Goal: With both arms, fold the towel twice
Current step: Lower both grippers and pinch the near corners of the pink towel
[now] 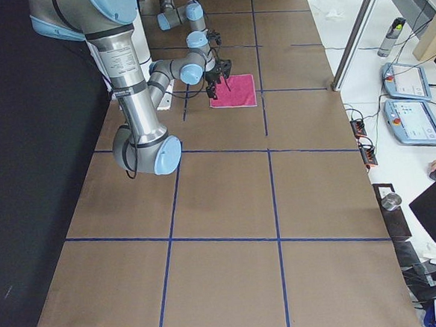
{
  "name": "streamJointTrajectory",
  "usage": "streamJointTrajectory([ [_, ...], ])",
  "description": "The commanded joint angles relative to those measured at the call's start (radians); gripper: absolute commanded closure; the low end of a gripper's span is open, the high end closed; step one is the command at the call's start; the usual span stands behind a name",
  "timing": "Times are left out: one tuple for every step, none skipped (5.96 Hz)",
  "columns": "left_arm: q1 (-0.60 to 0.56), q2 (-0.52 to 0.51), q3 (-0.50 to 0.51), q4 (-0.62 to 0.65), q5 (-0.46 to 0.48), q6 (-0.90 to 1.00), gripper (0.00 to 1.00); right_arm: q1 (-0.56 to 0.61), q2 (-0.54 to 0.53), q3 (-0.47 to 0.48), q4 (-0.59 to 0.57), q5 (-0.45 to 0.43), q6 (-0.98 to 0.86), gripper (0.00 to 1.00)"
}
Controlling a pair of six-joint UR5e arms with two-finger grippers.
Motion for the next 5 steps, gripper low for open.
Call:
streamJointTrajectory([
  [0.001, -0.006, 0.022, -0.001, 0.000, 0.000, 0.46, -0.012, -0.002, 0.001, 0.001, -0.022, 0.001, 0.01],
  [0.001, -0.006, 0.026, -0.004, 0.000, -0.001, 0.47, -0.018, -0.003, 0.001, 0.001, -0.024, 0.001, 0.01],
  [0.001, -0.006, 0.026, -0.004, 0.000, -0.001, 0.47, -0.029, -0.014, 0.001, 0.001, -0.033, 0.001, 0.01],
  [0.001, -0.006, 0.026, -0.006, 0.000, -0.001, 0.47, -0.066, -0.016, -0.008, -0.001, -0.069, 0.001, 0.01],
  [0.001, -0.006, 0.031, -0.006, 0.000, -0.001, 0.47, -0.087, -0.014, -0.017, -0.002, -0.077, 0.002, 0.02],
])
